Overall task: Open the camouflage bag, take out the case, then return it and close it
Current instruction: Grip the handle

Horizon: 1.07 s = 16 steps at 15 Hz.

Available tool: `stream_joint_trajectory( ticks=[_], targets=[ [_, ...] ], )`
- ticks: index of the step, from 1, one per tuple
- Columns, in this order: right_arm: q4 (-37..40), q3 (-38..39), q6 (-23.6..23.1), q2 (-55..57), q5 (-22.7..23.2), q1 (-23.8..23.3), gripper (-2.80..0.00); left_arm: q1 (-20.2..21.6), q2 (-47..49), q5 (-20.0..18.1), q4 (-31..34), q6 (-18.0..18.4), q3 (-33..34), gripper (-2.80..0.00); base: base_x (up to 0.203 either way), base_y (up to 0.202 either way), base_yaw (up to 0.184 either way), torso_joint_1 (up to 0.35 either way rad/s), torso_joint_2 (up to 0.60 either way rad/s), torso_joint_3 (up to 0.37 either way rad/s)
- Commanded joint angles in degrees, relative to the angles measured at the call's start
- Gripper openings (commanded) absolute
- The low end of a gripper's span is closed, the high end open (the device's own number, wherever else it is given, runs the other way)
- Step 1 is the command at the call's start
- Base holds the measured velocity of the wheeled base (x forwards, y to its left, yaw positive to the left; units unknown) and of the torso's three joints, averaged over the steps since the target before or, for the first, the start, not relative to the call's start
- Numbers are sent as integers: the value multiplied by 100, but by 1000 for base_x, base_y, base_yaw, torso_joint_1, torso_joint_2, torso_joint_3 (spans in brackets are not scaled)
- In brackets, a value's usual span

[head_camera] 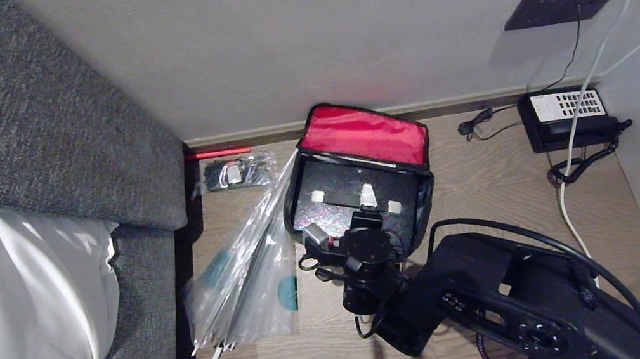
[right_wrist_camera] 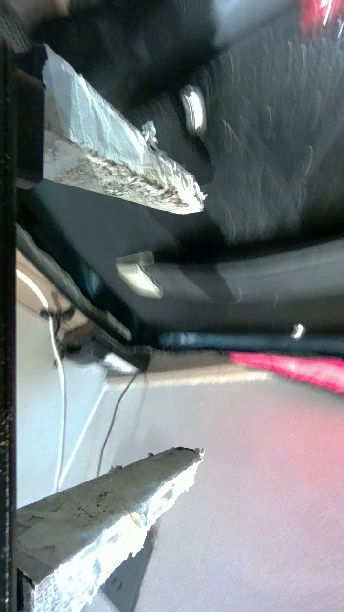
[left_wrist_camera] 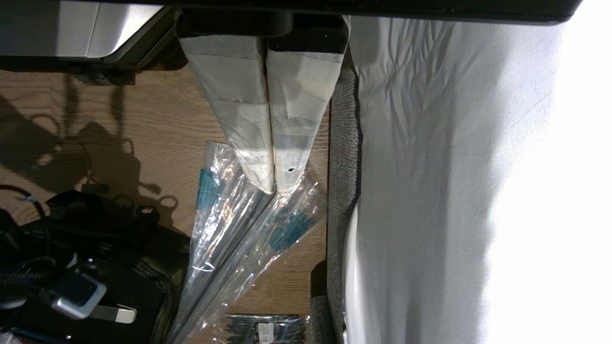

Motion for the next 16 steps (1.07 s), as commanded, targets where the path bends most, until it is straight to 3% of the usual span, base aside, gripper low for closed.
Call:
stream_joint_trajectory(
  ticks=[1,4,10,16],
  targets=[
    [-45,-326,-117,134,67,-98,0,-3,-2,0,-4,-5,9,-280,0,0,0,0,0,0],
    [-5,-549,-360,285,213,-336,0,-3,-2,0,-4,4,9,-280,0,0,0,0,0,0],
    [388,-678,-295,355,213,-416,0,-3,-2,0,-4,-1,9,-280,0,0,0,0,0,0],
    [545,-1944,-251,505,170,-695,0,-3,-2,0,-4,-3,9,-280,0,0,0,0,0,0]
  ],
)
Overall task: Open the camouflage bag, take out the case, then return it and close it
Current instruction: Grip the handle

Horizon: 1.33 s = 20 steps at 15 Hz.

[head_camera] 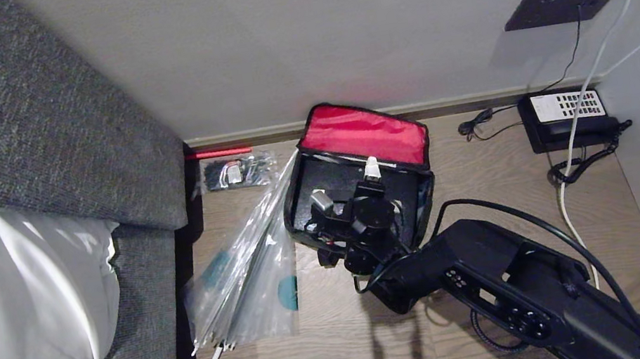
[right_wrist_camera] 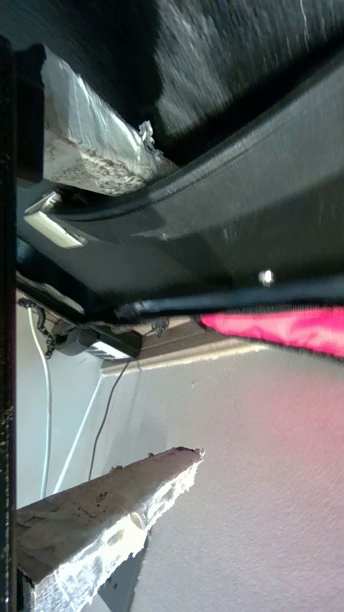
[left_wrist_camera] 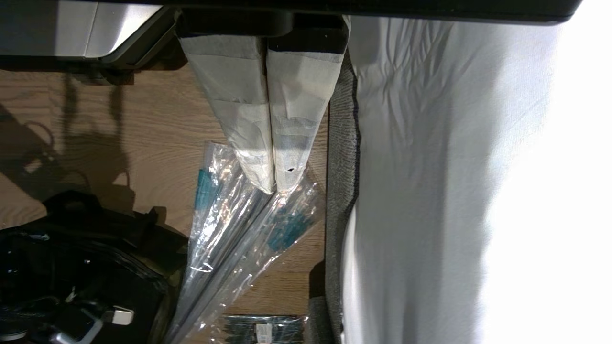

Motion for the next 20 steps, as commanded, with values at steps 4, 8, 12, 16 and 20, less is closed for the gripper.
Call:
stream_joint_trajectory(
  ticks=[4,8,12,16,20],
  targets=[
    [-54,-121,-81,-107,-16,-277,0,-3,-2,0,-4,5,9,-280,0,0,0,0,0,0],
    [294,-138,-63,-237,-33,-391,0,-3,-2,0,-4,5,9,-280,0,0,0,0,0,0],
    [382,-129,161,-102,-33,-383,0,-3,-2,0,-4,5,9,-280,0,0,0,0,0,0],
    [397,-130,184,96,2,-391,-280,-3,-2,0,-4,5,9,-280,0,0,0,0,0,0],
    [365,-130,289,211,-16,-374,-280,-3,-2,0,-4,5,9,-280,0,0,0,0,0,0]
  ],
)
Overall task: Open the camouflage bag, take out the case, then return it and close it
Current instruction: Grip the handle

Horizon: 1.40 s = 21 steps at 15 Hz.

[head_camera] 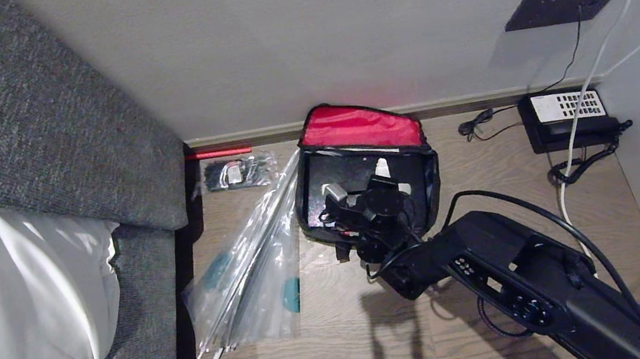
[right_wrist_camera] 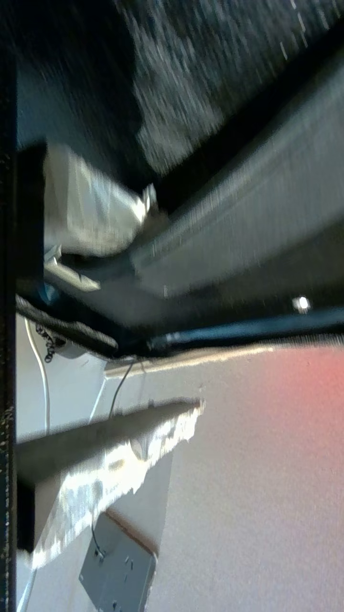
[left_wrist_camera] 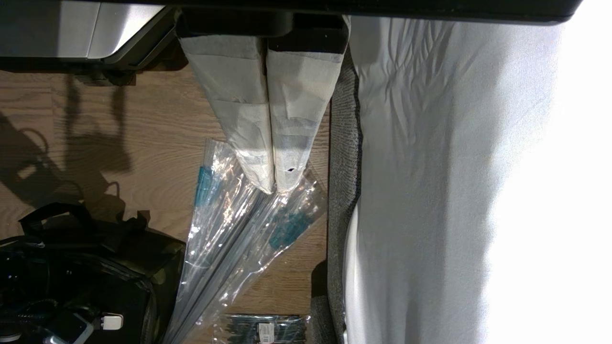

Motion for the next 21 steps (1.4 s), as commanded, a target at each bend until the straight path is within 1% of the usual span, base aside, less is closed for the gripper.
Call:
stream_joint_trajectory(
  ticks=[1,8,10,12,14,16,18,21],
  targets=[
    [-42,3,-47,87,-45,12,-280,2,-2,0,-4,3,9,-280,0,0,0,0,0,0],
    [26,3,-54,114,-36,12,-280,2,-2,0,-4,-4,9,-280,0,0,0,0,0,0],
    [-30,12,127,123,-44,12,-280,2,-2,-9,-4,3,9,-280,0,0,0,0,0,0],
    [-90,6,188,105,-58,20,-280,2,3,-4,-4,-2,9,-280,0,0,0,0,0,0],
    [-387,11,185,25,-92,100,-280,2,-11,0,-4,-6,9,-280,0,0,0,0,0,0],
    [-665,12,178,-213,-234,180,-280,2,-11,0,-4,-6,9,-280,0,0,0,0,0,0],
    [-674,13,137,-625,-349,202,-280,2,-11,0,-4,2,9,-280,0,0,0,0,0,0],
    [-46,77,118,-1479,-417,289,-280,2,-11,0,-4,1,9,-280,0,0,0,0,0,0]
  ],
)
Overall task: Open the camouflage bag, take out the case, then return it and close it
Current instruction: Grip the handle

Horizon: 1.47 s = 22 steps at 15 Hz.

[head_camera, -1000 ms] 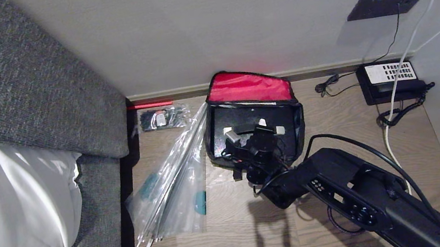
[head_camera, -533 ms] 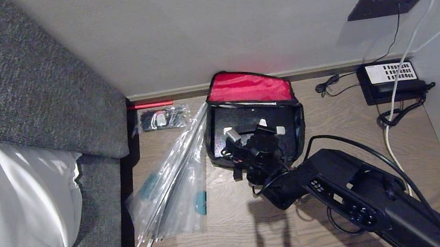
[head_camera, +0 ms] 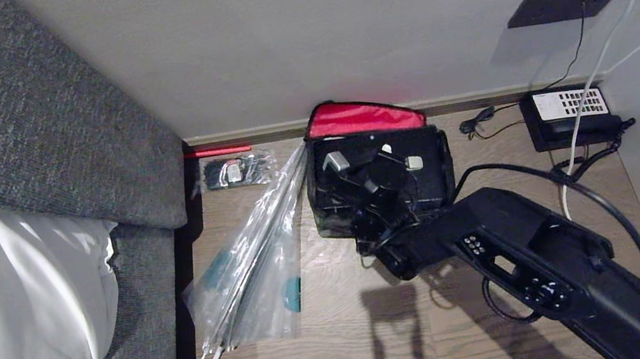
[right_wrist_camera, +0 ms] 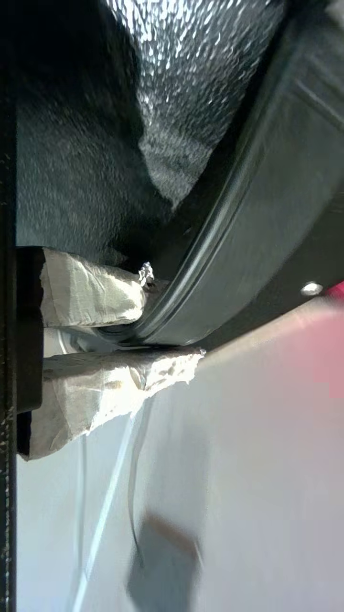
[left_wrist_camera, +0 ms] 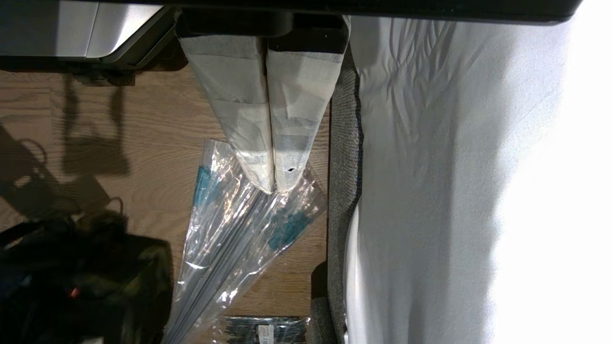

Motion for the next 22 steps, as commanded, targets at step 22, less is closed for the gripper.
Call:
stream_joint_trajectory(
  ticks=[22],
  targets=[
    [50,1173,-509,-1668,-281,539,-280,2,-2,0,-2,-4,9,-280,0,0,0,0,0,0]
  ],
)
